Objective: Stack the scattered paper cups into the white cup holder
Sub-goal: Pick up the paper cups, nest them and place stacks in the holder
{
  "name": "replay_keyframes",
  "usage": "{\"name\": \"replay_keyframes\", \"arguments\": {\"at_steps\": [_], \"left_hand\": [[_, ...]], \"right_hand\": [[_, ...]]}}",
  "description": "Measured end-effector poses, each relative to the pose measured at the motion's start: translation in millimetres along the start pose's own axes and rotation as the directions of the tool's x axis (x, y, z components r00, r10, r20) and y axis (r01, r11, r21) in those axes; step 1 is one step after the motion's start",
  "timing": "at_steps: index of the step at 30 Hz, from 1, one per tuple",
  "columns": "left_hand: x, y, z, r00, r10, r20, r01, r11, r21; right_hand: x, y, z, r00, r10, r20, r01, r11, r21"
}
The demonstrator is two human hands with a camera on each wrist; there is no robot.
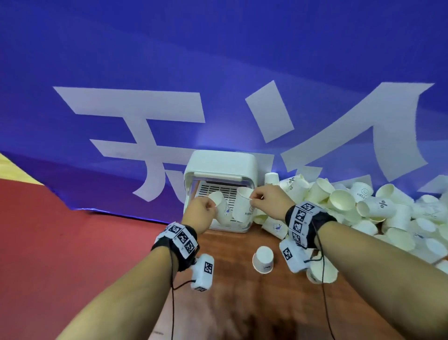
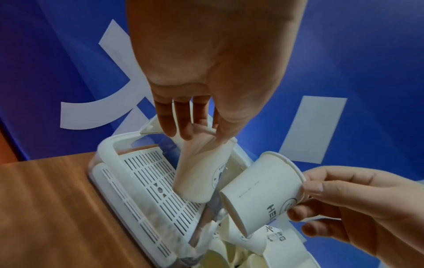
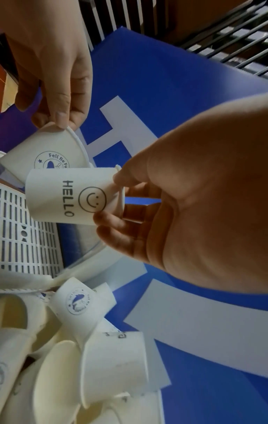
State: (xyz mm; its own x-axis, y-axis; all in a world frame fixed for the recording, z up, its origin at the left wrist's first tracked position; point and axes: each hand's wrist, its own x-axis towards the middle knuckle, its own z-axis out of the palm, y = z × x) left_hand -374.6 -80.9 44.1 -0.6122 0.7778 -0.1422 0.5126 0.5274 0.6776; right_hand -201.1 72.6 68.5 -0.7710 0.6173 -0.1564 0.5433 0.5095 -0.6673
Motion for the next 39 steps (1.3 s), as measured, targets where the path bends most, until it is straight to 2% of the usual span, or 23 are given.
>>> {"name": "replay_keyframes", "arguments": {"at_steps": [10, 21, 26, 39], "left_hand": [[55.5, -72.5, -15.3, 0.999, -0.027, 0.031, 0.025, 0.999, 0.041], [106.9, -116.2, 12.1, 0.991, -0.036, 0.125, 0.022, 0.994, 0.112], [111.2, -133.8, 24.8, 0.988, -0.018, 0.155, -0.008, 0.986, 0.166], [104.1, -145.9, 30.1, 0.993, -0.005, 0.121, -0.021, 0.977, 0.212]], "right_hand": [[67.3, -14.3, 57.4, 0.994, 0.063, 0.093, -0.054, 0.994, -0.09], [136.6, 6.5, 109.2, 0.967, 0.102, 0.232, -0.056, 0.979, -0.198], [141.3, 13.0, 125.3, 0.945, 0.065, 0.32, 0.018, 0.968, -0.251], [128.4, 14.7, 143.3, 0.936, 0.041, 0.351, 0.062, 0.959, -0.277]]}}
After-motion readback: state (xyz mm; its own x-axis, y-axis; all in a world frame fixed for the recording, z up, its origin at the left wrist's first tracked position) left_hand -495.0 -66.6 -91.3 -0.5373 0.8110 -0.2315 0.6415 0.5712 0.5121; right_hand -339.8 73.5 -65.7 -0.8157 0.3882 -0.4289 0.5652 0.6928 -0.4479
